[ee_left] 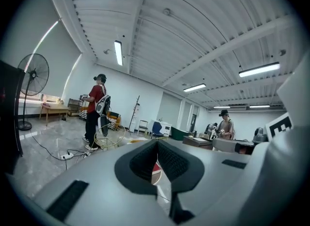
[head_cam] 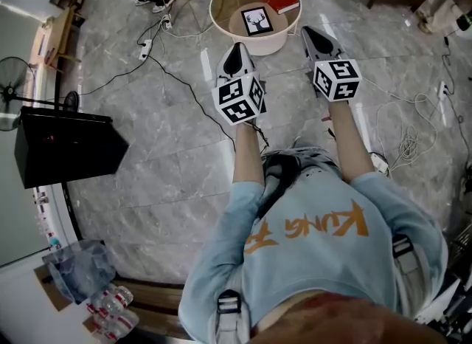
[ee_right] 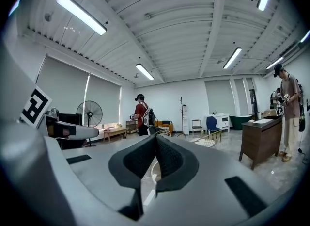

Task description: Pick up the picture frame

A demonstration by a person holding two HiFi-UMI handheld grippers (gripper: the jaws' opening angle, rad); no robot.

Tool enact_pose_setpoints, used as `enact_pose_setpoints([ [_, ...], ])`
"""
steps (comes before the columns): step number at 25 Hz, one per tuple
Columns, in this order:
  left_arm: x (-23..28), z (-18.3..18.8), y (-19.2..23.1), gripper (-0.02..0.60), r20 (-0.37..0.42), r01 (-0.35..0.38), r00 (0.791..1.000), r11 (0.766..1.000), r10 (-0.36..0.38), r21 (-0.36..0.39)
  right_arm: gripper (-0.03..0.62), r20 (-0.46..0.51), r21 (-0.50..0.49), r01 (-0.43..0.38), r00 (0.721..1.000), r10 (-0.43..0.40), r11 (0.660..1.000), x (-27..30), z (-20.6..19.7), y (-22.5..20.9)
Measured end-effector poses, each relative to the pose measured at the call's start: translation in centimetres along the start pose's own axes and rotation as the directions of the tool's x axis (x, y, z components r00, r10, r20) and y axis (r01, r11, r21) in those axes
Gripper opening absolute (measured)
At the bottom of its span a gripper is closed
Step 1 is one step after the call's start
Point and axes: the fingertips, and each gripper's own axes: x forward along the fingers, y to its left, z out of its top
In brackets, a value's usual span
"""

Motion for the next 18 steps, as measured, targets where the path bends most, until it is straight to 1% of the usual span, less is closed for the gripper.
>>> enact_pose_setpoints([
  [6,-0.6,-0.6,2.0,0.020,-0.004,-0.022,1.000,0.999,0.022,-0.038,-0.003,-0.011,-0.016,-0.025,1.000,0.025,1.000,0.6,-0.6,1.6],
  [11,-1.4,1.3,3.2,0.020,0.035,-0.027,0.999,0.998,0.029,-0.057,-0.003,0.008,-0.018,-0.033,0.999,0.033,0.999,0.9,0.8,2.4],
  [14,-1.4,1.8,4.4,0.020,0.048,-0.041,0.998,0.995,0.045,-0.092,-0.003,0.012,-0.040,-0.064,0.998,0.064,0.997,1.6,1.4,4.1],
  [16,-1.2,1.9,4.3,0.020,0.054,-0.031,0.998,0.994,0.036,-0.101,-0.003,0.013,-0.048,-0.079,0.997,0.080,0.996,1.7,1.5,4.6],
  [18,-1.0,1.7,4.0,0.020,0.055,-0.014,0.998,0.995,0.020,-0.103,-0.003,0.011,-0.047,-0.072,0.997,0.072,0.996,1.7,1.5,4.3],
])
